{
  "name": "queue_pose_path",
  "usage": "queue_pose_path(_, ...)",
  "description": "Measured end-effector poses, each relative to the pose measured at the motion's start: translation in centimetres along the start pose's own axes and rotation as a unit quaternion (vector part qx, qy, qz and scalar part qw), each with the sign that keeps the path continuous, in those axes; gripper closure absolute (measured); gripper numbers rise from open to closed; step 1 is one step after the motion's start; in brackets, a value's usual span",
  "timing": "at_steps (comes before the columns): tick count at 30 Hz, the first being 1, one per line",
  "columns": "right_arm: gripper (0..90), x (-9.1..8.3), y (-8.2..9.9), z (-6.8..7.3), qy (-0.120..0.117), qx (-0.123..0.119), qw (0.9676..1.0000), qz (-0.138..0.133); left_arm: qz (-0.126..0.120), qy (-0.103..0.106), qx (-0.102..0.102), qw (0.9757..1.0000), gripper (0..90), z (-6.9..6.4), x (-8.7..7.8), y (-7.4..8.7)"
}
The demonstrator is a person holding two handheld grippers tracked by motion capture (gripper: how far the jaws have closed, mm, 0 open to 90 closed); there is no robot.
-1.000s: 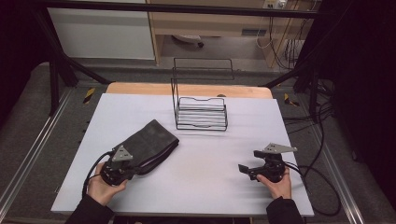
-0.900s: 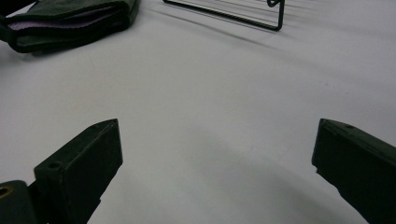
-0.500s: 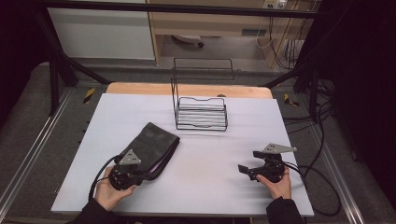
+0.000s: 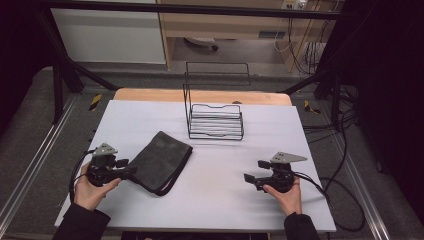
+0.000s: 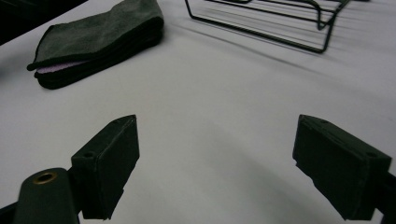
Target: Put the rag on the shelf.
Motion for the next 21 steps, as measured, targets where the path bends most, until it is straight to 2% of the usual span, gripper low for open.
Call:
queue_pose_path(3, 18.5, 1.5, -0.8, 1.5, -0.003, -0.013, 0.9999, 0.003, 0.018, -0.009, -0.016, 0.9997, 52.9, 1.7, 0.8, 0.8)
queue_pose_path(4, 18.5, 1.5, -0.8, 1.5, -0.003, -0.013, 0.9999, 0.003, 0.022, -0.008, -0.019, 0.9995, 52.9, 1.9, 1.0, 1.1)
queue_pose_path(5, 19.9, 2.6, -1.4, 2.7, -0.007, -0.019, 0.9998, 0.006, 0.028, -0.002, -0.02, 0.9994, 53.2, 2.0, 1.2, 1.4)
queue_pose_path(7, 21.3, 3.2, -1.8, 3.2, -0.008, -0.022, 0.9997, 0.004, 0.034, 0.008, -0.017, 0.9992, 53.2, 1.8, 1.6, 1.8)
queue_pose_path(8, 24.1, 4.5, -2.7, 4.2, -0.012, -0.02, 0.9997, 0.0, 0.036, 0.01, -0.017, 0.9991, 52.9, 1.7, 1.8, 2.0)
queue_pose_path(9, 25.2, 5.2, -3.2, 4.6, -0.013, -0.02, 0.9997, -0.005, 0.038, 0.011, -0.015, 0.9991, 53.5, 1.7, 1.9, 2.1)
queue_pose_path(10, 25.2, 5.2, -3.2, 4.6, -0.013, -0.02, 0.9997, -0.005, 0.04, 0.013, -0.012, 0.999, 53.5, 1.6, 1.9, 2.2)
queue_pose_path(12, 26.2, 6.6, -4.0, 5.4, -0.011, -0.017, 0.9998, -0.005, 0.041, 0.018, -0.013, 0.9989, 55.0, 1.5, 1.8, 2.3)
queue_pose_path(15, 27.3, 8.9, -4.9, 6.3, -0.006, -0.016, 0.9998, 0.001, 0.055, 0.028, -0.011, 0.998, 59.4, 1.1, 2.1, 2.9)
queue_pose_path(18, 29.1, 11.1, -5.5, 7.1, -0.001, -0.018, 0.9998, 0.009, 0.063, 0.028, -0.015, 0.9975, 62.5, 1.1, 2.3, 3.1)
queue_pose_path(21, 31.7, 13.0, -6.1, 7.6, 0.007, -0.013, 0.9999, 0.006, 0.066, 0.028, -0.021, 0.9972, 65.6, 1.1, 2.4, 3.1)
Point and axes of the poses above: each handheld gripper's, and its own axes: x roughly forward along the jaws, y roughly out of its underside, z roughly to its left, the point moved 10 cm from there along x, roughly forward along the jaws, and after that the axes turned 4 degrees about y, right-handed, at the moved point
